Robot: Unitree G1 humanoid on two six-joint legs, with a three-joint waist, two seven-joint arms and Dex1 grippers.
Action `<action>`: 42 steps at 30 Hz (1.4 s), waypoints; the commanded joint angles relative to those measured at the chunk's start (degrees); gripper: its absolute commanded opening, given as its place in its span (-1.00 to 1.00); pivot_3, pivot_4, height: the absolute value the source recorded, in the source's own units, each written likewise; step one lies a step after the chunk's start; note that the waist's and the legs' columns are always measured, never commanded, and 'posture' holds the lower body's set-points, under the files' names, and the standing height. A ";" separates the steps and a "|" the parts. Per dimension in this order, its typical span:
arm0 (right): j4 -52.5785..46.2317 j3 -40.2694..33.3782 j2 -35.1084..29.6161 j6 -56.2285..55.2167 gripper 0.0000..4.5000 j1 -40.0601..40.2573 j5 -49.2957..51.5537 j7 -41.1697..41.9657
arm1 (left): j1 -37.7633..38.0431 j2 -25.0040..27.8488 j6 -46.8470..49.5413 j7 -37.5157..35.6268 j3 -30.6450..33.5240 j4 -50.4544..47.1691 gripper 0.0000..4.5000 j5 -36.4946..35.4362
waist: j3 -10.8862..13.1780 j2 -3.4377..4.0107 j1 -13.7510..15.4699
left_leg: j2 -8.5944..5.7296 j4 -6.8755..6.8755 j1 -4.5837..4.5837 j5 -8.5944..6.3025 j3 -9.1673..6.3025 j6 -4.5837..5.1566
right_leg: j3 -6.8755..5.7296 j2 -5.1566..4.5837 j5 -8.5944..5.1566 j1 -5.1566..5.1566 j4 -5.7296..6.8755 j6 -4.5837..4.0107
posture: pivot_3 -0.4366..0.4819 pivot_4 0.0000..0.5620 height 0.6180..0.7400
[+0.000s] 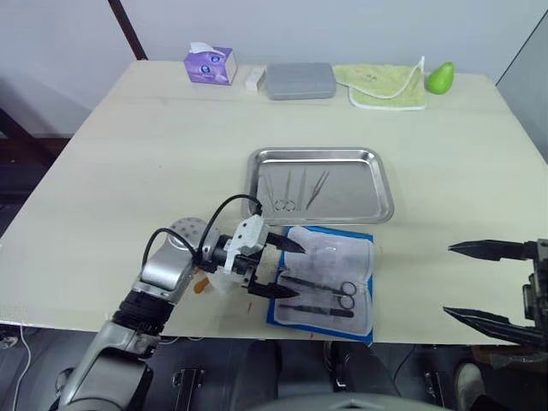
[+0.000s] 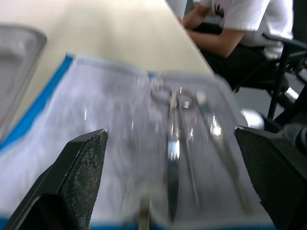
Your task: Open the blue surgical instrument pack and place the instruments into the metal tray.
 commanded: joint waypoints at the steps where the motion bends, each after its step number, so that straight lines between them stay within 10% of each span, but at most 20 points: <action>1: -1.16 -0.74 0.23 -0.68 1.00 0.20 1.11 -0.44 | -0.11 -0.65 -6.17 -2.17 -0.54 4.22 0.98 1.96 | -0.01 0.01 0.01 | 0.00 0.01 0.01 0.00 0.00 0.00 | 0.00 0.00 0.00 0.01 0.00 0.00 | -0.05 -0.47 1.00; 22: -2.70 1.39 0.60 -1.31 1.00 -0.70 2.42 -3.26 | -2.89 -4.53 -16.30 -2.25 -4.32 18.31 0.98 9.85 | -0.63 0.78 -0.13 | -0.02 0.74 0.29 0.00 -0.02 0.01 | 0.04 0.03 -0.06 0.28 0.75 0.07 | -0.05 -0.47 1.00; 42: -5.82 25.07 0.85 -2.95 1.00 -8.03 -11.86 -18.82 | -3.34 -4.67 -19.01 -2.47 -4.88 21.16 0.98 10.46 | -1.03 1.10 -0.25 | -0.01 0.57 0.91 -0.02 0.07 0.02 | 0.15 0.04 -0.21 0.77 0.69 0.22 | -0.05 -0.47 1.00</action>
